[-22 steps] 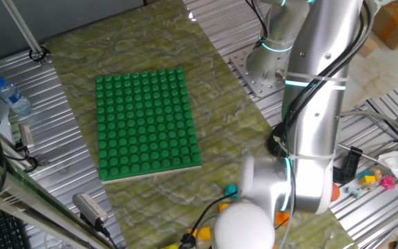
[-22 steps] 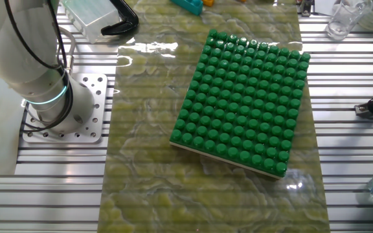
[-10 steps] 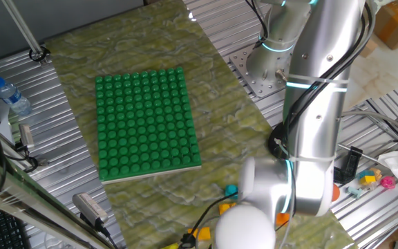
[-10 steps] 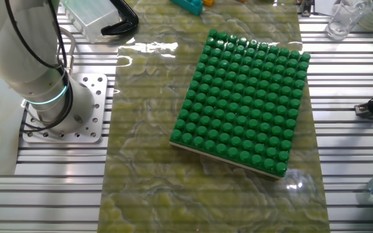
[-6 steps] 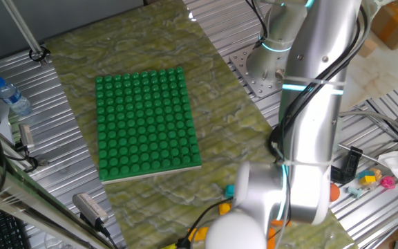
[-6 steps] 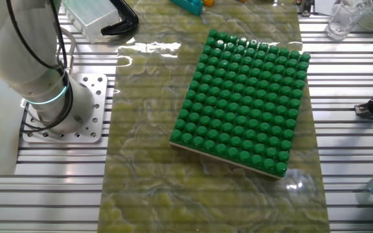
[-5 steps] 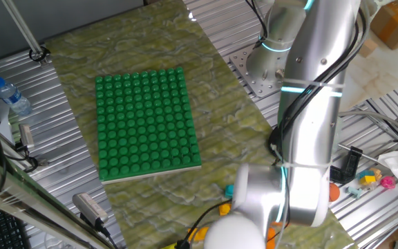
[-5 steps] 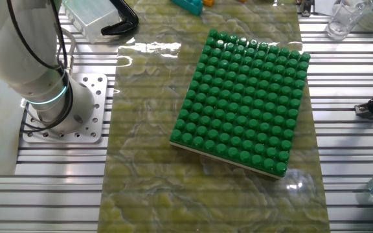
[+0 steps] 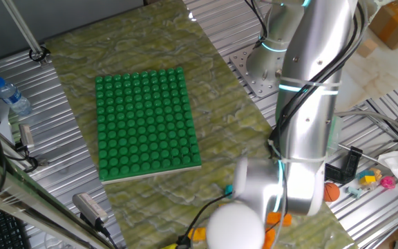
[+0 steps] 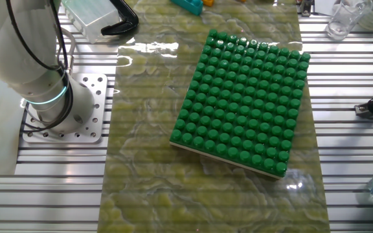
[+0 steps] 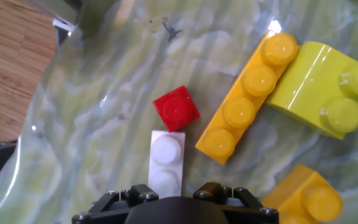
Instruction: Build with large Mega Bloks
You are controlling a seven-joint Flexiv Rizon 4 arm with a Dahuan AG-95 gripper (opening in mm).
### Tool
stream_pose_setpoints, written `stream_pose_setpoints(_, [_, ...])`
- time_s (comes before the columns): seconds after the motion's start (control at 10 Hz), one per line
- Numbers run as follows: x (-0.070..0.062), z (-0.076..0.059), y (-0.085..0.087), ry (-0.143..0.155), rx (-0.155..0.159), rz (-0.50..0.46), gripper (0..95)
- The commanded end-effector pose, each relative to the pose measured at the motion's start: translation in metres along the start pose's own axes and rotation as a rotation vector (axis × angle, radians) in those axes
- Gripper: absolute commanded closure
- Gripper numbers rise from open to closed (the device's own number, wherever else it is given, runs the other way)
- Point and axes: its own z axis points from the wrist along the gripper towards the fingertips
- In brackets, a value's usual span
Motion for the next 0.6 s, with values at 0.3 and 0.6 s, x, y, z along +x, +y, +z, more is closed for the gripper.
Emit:
stream_pose_setpoints(0.3, [0.0003,0.0025,-0.0006,0.009,-0.006,0.026,38.0])
stream_pose_setpoints(0.6, [0.0003,0.0041,-0.0009,0.018,-0.003,0.041,38.0])
